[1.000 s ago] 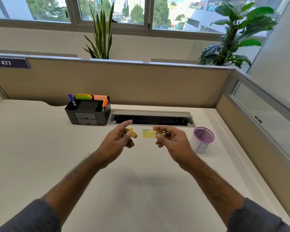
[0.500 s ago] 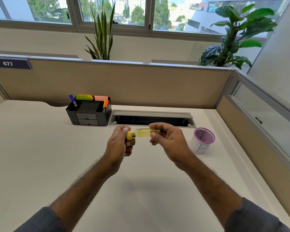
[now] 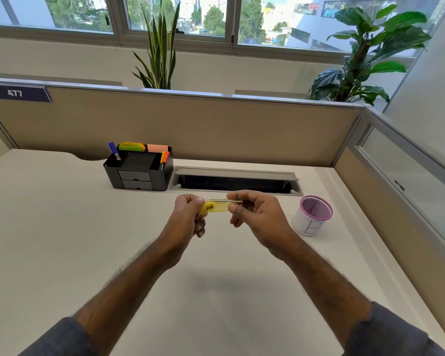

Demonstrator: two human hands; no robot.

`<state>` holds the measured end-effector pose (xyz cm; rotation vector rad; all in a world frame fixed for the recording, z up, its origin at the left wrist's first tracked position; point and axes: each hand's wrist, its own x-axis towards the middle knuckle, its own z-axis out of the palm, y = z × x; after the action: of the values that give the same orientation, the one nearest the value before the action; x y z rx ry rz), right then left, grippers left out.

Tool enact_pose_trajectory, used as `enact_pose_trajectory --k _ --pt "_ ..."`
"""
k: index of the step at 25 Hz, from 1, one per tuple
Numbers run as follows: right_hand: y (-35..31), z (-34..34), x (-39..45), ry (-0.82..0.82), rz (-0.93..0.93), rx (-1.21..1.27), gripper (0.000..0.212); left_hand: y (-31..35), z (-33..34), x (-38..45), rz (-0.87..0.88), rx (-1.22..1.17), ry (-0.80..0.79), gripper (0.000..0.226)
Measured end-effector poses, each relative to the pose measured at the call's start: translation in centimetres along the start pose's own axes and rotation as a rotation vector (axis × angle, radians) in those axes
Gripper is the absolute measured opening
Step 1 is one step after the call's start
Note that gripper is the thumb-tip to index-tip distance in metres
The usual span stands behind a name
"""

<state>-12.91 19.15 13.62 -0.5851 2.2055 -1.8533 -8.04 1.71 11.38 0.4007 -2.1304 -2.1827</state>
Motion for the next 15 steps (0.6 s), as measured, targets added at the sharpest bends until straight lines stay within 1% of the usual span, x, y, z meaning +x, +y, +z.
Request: enact_pose_trajectory --k 3,7,10,14,15 --pt "0.1 0.0 0.3 0.011 0.024 0.027 0.025 -0.4 -0.6 0.1 0.078 -0.027 -0.006 0.025" --pt "0.2 0.3 0.8 0.022 0.045 0.022 0.024 -0.5 -1.0 0.1 0.157 -0.016 0.049 0.027" --pt "0.1 0.4 1.3 0.013 0.049 0.014 0.023 -0.5 -1.5 0.3 0.165 -0.012 0.062 0.027" --pt "0.1 0.7 2.3 -0.001 0.043 0.004 0.021 -0.3 -2.3 0.5 0.177 0.004 0.063 0.041" --pt "0.1 1.0 2.6 -0.004 0.042 0.006 0.02 -0.3 -2.6 0.7 0.182 0.004 0.068 0.041"
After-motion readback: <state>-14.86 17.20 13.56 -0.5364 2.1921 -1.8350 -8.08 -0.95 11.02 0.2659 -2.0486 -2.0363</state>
